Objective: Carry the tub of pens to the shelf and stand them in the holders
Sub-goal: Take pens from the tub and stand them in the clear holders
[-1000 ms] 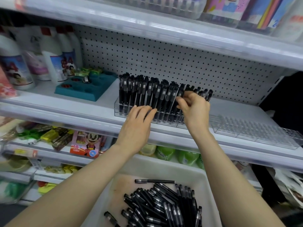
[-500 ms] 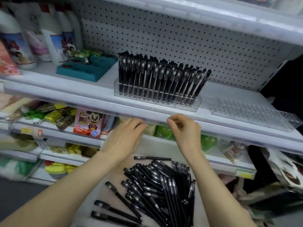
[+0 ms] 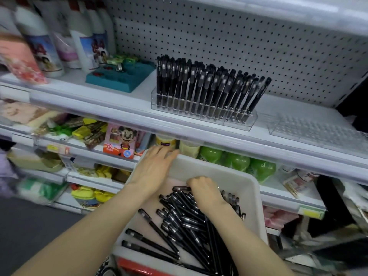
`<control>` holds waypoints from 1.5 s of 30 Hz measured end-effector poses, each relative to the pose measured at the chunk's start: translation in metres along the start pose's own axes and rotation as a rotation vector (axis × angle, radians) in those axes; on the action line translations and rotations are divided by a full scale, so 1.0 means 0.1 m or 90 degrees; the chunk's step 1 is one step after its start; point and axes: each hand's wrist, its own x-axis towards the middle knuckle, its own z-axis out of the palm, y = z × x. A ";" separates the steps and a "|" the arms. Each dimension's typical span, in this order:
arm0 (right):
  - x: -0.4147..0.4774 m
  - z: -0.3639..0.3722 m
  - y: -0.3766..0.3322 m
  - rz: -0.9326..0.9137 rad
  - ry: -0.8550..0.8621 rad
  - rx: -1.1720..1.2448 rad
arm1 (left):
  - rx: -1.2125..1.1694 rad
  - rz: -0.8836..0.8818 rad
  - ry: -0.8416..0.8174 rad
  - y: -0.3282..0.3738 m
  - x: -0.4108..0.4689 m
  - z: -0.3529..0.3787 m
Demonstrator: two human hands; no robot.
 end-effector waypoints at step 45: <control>0.61 -1.45 0.96 0.241 0.556 0.493 | -0.051 0.085 0.206 0.19 1.14 -0.51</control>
